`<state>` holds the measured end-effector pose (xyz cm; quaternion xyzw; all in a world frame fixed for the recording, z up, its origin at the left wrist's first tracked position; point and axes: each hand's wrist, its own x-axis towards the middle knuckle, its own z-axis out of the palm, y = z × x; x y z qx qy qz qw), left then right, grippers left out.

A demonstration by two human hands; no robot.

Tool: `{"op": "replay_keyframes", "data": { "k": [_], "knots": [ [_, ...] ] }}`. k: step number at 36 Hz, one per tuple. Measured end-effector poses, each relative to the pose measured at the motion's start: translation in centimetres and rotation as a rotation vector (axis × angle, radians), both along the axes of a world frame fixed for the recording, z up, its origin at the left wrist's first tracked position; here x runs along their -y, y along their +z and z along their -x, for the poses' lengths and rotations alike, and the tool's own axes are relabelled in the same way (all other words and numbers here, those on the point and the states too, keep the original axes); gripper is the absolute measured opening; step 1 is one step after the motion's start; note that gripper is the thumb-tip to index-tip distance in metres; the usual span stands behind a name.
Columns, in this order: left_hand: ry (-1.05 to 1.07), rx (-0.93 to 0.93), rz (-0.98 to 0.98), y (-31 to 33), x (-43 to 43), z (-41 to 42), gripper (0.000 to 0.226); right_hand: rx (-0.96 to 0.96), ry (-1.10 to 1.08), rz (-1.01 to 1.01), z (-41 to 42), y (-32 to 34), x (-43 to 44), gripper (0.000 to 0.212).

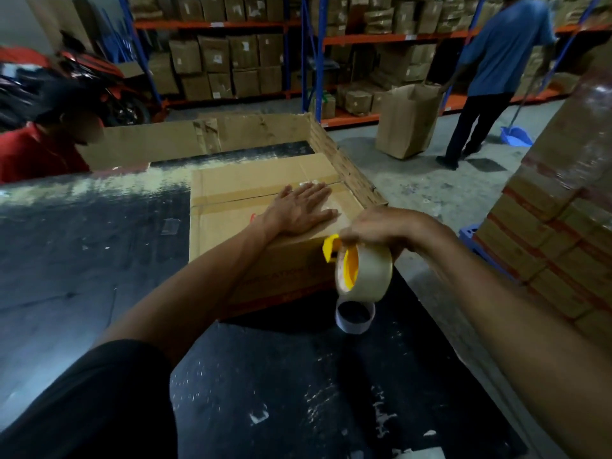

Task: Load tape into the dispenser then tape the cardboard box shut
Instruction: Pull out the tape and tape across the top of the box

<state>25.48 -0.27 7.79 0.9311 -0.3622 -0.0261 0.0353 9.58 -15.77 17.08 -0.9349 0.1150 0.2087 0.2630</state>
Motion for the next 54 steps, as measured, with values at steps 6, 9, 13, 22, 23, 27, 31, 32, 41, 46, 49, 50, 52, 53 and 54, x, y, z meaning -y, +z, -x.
{"op": "replay_keyframes", "data": {
  "k": [6, 9, 13, 22, 23, 27, 31, 32, 41, 46, 49, 50, 52, 53, 54],
  "knots": [
    [-0.018, -0.008, 0.022, 0.2, -0.1, 0.0, 0.077, -0.199, -0.013, -0.361, 1.0, -7.3, 2.3, 0.019],
    [-0.008, -0.040, 0.066, 0.4, -0.1, 0.8, 0.080, -0.244, 0.106, -0.378, 1.0, -8.0, 2.7, 0.040],
    [0.089, -0.098, 0.369, 1.6, -1.0, 2.1, 0.072, -0.275, 0.210, -0.308, 0.6, -9.6, 1.6, 0.077],
    [0.253, -0.065, 0.537, 2.2, -6.2, 4.0, 0.065, -0.233, 0.373, -0.317, -0.6, -13.1, -4.1, 0.060],
    [0.275, -0.071, 0.540, 2.3, -7.2, 4.3, 0.064, -0.221, 0.396, -0.311, -0.8, -13.4, -4.8, 0.057],
    [0.418, -0.056, 0.380, 2.4, -11.0, 4.9, 0.059, -0.194, 0.469, -0.316, -1.7, -14.6, -7.3, 0.043],
    [0.474, -0.046, 0.223, 1.6, -13.4, 5.4, 0.056, -0.238, 0.464, -0.313, -2.2, -15.7, -8.8, 0.041],
    [0.469, -0.058, 0.201, 1.4, -13.7, 5.6, 0.057, -0.258, 0.445, -0.313, -2.4, -16.3, -9.0, 0.041],
    [0.482, -0.004, 0.113, 0.0, -14.0, 5.9, 0.065, -0.270, 0.458, -0.225, -3.3, -18.5, -9.7, 0.050],
    [0.460, 0.051, 0.097, -0.3, -14.1, 5.7, 0.065, -0.190, 0.469, -0.190, -3.2, -18.3, -9.8, 0.025],
    [0.460, 0.078, 0.077, -0.4, -14.1, 5.7, 0.066, -0.146, 0.467, -0.201, -3.2, -18.8, -9.9, 0.040],
    [0.459, 0.078, 0.079, -0.4, -14.1, 5.8, 0.067, -0.143, 0.453, -0.179, -3.0, -18.9, -10.0, 0.038],
    [0.459, 0.062, 0.099, -0.3, -14.1, 6.0, 0.066, -0.134, 0.442, -0.161, -3.3, -19.6, -10.0, 0.029],
    [0.459, 0.056, 0.113, -0.3, -14.1, 6.1, 0.066, -0.116, 0.448, -0.157, -3.8, -20.6, -9.8, 0.026],
    [0.461, 0.047, 0.128, -0.2, -14.1, 6.2, 0.066, -0.102, 0.459, -0.164, -3.7, -20.6, -9.8, 0.028]
  ]
}}
